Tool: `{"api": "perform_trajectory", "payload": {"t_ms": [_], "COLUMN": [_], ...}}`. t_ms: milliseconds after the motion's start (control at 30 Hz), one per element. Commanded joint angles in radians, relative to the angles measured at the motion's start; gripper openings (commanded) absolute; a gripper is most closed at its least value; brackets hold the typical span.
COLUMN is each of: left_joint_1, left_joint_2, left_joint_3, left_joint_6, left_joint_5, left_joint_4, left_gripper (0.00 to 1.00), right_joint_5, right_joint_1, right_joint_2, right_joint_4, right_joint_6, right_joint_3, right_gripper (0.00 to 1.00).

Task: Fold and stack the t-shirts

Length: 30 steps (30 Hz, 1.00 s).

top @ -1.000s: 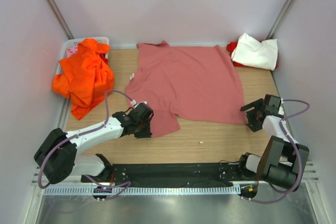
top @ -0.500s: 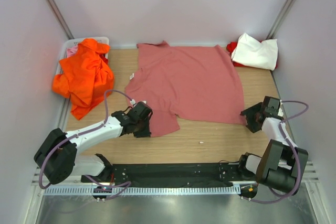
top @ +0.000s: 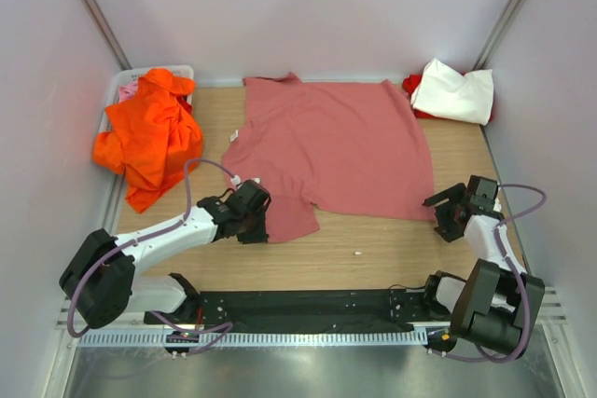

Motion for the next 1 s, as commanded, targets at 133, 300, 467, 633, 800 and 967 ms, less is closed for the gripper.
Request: {"api": "perform_trajectory", "payload": {"t_ms": [133,300,467,633,800,967], "left_joint_1": [0.007,0.008,0.010,0.013,0.011,0.010], "left_joint_2": [-0.001,-0.002,-0.016,-0.048,-0.125,-0.251], "left_joint_3": [0.025,0.033,0.036,0.051,0.061,0.013], "left_joint_6": [0.022,0.024,0.024,0.019,0.004,-0.048], "left_joint_5": [0.003,0.003,-0.007,-0.002,0.007,0.016], "left_joint_4": [0.016,0.010,-0.013,-0.050,-0.136,-0.174], "left_gripper": [0.00,0.00,0.00,0.00,0.00,0.00], "right_joint_5": [-0.072,-0.090,-0.100,-0.095,-0.094,-0.087], "right_joint_1": [0.005,0.005,0.005,0.005,0.005,0.005], "right_joint_2": [0.124,0.185,0.155,0.098,0.009,-0.045], "right_joint_4": [0.078,0.127,0.121,0.055,-0.054,-0.106], "right_joint_6": [0.021,0.023,0.021,-0.002,-0.031,-0.052], "right_joint_3": [-0.015,0.003,0.010,0.043,0.095,0.109], "right_gripper": [0.77,0.56,0.19,0.01,0.01,0.01]}}
